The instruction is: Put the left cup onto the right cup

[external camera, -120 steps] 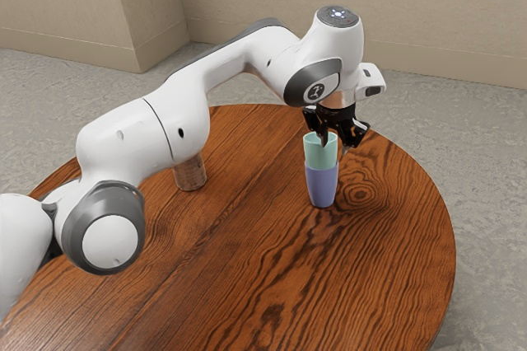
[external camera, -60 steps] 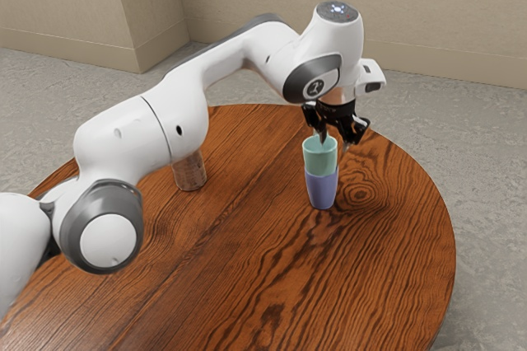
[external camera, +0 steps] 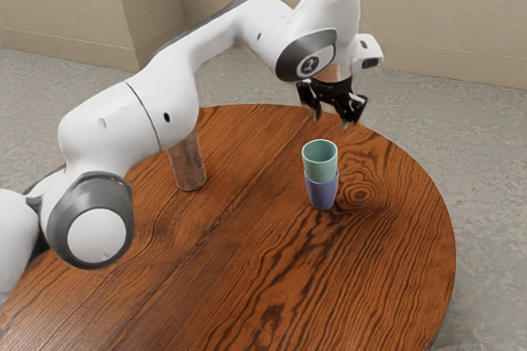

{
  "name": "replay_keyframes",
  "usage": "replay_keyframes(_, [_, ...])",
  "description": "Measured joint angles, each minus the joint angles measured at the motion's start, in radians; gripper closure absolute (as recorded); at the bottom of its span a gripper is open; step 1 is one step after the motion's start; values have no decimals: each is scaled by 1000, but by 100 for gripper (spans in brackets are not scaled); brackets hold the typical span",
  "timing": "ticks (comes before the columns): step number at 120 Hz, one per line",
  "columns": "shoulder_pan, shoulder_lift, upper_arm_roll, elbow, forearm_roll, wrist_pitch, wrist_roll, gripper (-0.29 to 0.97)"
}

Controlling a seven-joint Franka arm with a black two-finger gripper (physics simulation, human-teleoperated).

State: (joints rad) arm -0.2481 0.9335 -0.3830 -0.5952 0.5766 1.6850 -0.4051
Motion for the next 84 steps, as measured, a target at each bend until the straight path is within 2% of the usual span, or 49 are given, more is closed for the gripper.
replay_keyframes(20, [-1,-195,40,-162,-21,-22,-1,18])
replay_keyframes(36, [-1,-433,201,-405,-162,-43,-1,9])
replay_keyframes(50, [1,-620,303,-613,-261,-54,-1,5])
replay_keyframes(75, [121,-888,369,-908,-360,-111,27,2])
replay_keyframes(84, [163,-931,417,-981,-409,-137,59,1])
